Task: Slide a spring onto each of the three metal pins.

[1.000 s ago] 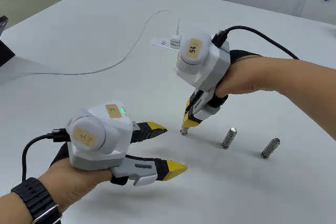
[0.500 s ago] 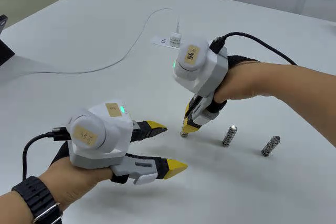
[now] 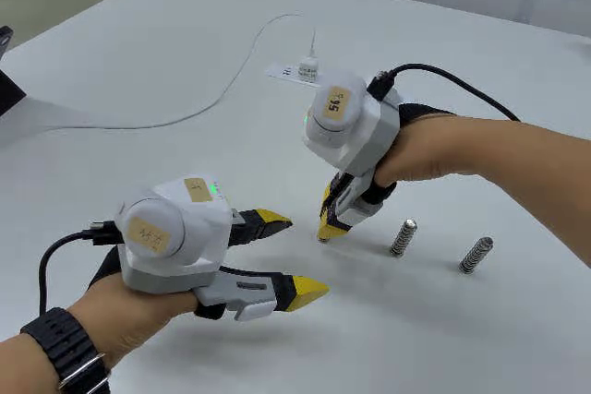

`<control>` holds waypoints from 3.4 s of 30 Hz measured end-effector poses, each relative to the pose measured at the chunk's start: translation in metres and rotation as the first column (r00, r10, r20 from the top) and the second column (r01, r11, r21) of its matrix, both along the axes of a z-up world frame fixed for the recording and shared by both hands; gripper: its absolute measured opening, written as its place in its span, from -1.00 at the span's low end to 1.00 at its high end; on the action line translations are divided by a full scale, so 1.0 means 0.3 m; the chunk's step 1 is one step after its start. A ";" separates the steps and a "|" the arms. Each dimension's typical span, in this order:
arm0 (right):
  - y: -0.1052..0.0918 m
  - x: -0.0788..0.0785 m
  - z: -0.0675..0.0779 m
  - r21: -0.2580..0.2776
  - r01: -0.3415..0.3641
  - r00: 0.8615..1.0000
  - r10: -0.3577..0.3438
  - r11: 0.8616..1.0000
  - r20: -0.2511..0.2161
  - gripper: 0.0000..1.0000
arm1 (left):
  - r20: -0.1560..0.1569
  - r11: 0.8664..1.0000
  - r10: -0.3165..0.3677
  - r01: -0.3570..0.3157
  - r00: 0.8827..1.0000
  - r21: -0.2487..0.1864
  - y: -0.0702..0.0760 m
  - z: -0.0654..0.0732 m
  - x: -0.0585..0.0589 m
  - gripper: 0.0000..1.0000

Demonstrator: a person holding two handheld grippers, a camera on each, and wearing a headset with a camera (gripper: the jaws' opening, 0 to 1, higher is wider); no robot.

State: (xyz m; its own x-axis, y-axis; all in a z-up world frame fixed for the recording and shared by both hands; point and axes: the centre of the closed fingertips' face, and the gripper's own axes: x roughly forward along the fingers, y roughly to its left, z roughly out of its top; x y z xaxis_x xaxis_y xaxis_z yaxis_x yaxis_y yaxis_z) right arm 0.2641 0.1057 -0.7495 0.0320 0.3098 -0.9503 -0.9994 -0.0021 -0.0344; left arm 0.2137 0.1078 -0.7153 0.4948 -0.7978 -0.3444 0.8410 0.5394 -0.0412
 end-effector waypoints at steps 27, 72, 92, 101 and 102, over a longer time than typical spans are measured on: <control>-0.139 0.016 0.071 0.095 0.123 0.992 -0.126 0.988 0.024 -0.44 | -0.006 1.000 0.015 -0.015 1.000 -0.002 0.001 0.002 0.030 0.10; -0.483 0.012 0.120 0.277 0.400 0.898 -0.434 0.874 0.072 -0.02 | -0.035 1.000 0.020 -0.020 0.999 0.021 -0.008 -0.008 0.070 0.31; -0.596 -0.049 0.108 0.382 0.473 0.836 -0.541 0.794 0.089 0.14 | -0.046 1.000 0.010 -0.009 0.999 0.024 -0.019 -0.017 0.059 0.35; -0.622 -0.091 0.090 0.440 0.485 0.814 -0.574 0.755 0.088 0.19 | -0.048 1.000 0.015 -0.014 0.999 0.022 -0.012 -0.017 0.056 0.35; -0.624 -0.095 0.088 0.446 0.487 0.811 -0.578 0.751 0.087 0.19 | -0.048 1.000 0.015 -0.014 0.999 0.022 -0.012 -0.018 0.055 0.36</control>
State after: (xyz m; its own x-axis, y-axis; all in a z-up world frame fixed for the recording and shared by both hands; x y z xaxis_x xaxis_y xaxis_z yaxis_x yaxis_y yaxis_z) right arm 0.2355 -0.0816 -0.7229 0.4841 0.5173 -0.7057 -0.8005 0.5874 -0.1185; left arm 0.2303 0.1043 -0.7208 0.4889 -0.7826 -0.3854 0.8304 0.5529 -0.0695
